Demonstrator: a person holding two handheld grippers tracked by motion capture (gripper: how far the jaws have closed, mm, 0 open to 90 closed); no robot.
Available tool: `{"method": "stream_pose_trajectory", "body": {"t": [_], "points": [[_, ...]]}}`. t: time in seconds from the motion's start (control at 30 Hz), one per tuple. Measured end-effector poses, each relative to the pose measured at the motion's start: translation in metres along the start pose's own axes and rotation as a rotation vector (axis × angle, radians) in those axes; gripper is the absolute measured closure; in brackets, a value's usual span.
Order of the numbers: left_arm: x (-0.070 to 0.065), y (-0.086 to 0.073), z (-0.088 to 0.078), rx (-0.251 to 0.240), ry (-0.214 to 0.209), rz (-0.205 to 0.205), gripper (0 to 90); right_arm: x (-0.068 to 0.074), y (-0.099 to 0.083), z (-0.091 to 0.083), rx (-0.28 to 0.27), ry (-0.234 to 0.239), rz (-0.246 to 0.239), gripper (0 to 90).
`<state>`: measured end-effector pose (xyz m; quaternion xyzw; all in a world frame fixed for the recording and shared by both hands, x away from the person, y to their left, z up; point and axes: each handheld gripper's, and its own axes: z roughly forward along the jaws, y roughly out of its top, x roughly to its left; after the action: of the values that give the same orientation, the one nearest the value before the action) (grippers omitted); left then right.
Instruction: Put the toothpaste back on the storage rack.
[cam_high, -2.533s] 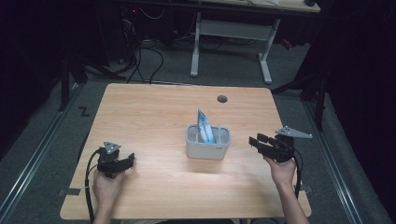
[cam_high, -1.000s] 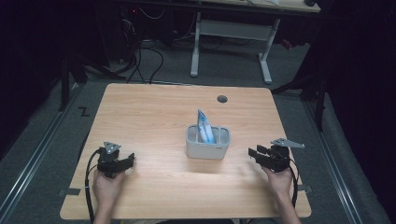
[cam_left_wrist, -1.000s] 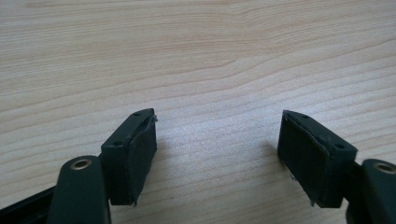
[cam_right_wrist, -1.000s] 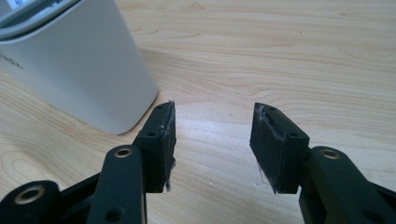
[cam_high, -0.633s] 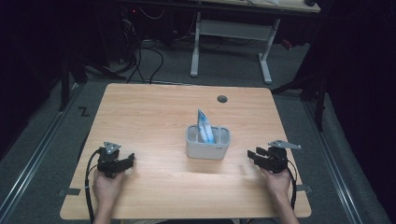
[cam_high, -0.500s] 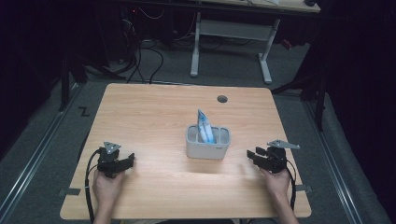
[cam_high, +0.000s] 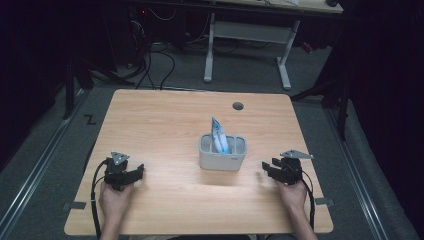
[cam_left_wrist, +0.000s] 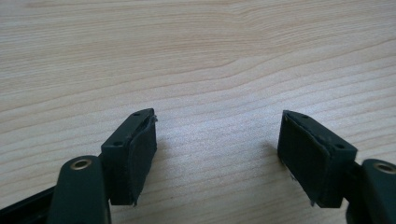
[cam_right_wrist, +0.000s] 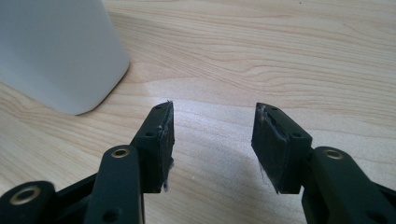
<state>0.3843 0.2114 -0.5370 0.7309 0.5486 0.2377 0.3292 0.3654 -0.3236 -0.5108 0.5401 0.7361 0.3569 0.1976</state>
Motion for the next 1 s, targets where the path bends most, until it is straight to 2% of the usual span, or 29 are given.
{"method": "stream_pose_trajectory", "body": {"t": [0.43, 1.0], "points": [[0.0, 0.0, 0.0, 0.0, 0.0, 0.0, 28.7, 0.003, -0.002, 0.012, 0.02, -0.056, -0.036, 47.7], [0.0, 0.0, 0.0, 0.0, 0.0, 0.0, 28.7, 0.006, -0.004, 0.021, 0.039, -0.074, -0.053, 46.7]]}}
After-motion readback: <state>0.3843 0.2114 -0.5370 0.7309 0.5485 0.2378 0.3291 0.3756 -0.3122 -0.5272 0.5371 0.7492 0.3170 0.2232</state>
